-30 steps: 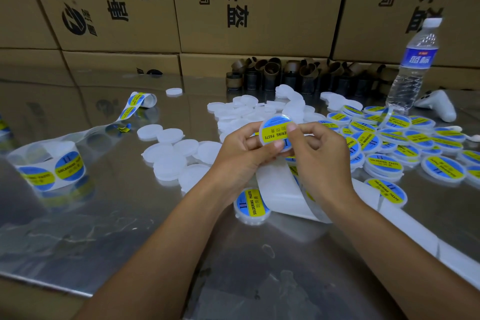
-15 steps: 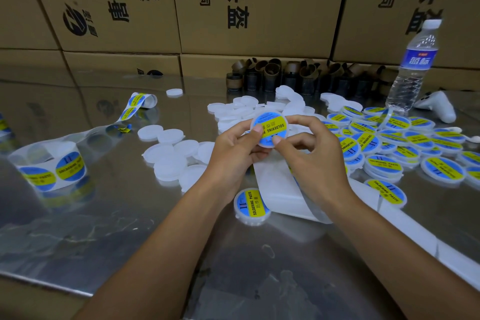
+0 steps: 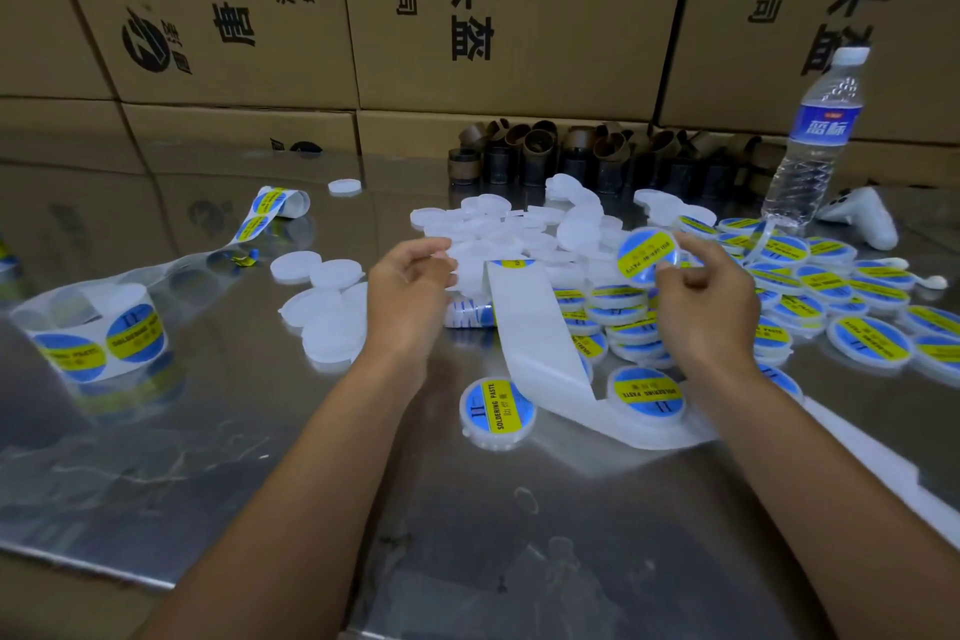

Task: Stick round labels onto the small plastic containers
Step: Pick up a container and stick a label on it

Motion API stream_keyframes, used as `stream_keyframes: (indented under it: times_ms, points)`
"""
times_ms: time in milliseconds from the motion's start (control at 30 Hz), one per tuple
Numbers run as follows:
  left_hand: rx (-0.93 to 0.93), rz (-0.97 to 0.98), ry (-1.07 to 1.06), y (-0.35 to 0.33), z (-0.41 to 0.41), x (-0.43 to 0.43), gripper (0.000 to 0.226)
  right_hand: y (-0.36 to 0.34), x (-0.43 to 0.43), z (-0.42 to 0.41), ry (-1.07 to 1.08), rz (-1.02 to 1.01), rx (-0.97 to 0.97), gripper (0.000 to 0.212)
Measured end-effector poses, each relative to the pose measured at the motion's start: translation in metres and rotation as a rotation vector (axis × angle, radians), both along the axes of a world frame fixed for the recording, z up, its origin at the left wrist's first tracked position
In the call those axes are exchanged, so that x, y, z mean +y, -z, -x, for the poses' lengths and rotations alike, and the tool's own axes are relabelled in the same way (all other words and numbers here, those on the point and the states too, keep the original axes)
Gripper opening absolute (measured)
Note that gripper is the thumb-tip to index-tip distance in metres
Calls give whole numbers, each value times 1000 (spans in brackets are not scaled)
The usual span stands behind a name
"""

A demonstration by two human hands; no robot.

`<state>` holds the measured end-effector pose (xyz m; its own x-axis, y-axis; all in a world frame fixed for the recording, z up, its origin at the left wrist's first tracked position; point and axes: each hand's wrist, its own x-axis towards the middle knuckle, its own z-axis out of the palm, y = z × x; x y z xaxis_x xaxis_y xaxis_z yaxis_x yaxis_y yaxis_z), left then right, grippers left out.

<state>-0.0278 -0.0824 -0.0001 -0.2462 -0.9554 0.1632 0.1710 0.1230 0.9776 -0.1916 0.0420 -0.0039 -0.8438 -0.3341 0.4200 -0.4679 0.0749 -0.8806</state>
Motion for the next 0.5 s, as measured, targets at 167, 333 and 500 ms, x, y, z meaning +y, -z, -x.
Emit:
stream_keyframes:
  times_ms: [167, 333, 500]
  points:
    - [-138, 88, -146, 6, -4, -14, 18, 9, 4, 14, 86, -150, -8, 41]
    - [-410, 317, -202, 13, -9, -15, 20, 10, 4, 16, 115, -206, -54, 37]
    - [-727, 417, -186, 18, -12, -14, 31, 6, 5, 13, 143, -161, -79, 26]
